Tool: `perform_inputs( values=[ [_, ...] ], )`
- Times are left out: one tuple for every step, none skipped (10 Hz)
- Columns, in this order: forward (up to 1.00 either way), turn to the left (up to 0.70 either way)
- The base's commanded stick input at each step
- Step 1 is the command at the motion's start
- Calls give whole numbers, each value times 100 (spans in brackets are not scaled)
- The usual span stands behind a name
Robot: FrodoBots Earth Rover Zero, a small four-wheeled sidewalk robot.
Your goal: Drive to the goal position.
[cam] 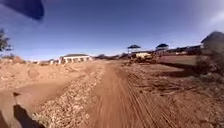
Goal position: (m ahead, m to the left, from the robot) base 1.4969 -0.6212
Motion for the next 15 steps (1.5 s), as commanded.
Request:
perform_inputs(
  values=[
    [50,0],
    [50,0],
    [50,0],
    [50,0],
    [50,0],
    [50,0],
    [50,0],
    [50,0],
    [50,0],
    [50,0],
    [50,0],
    [50,0],
    [50,0],
    [50,0],
    [50,0]
  ],
)
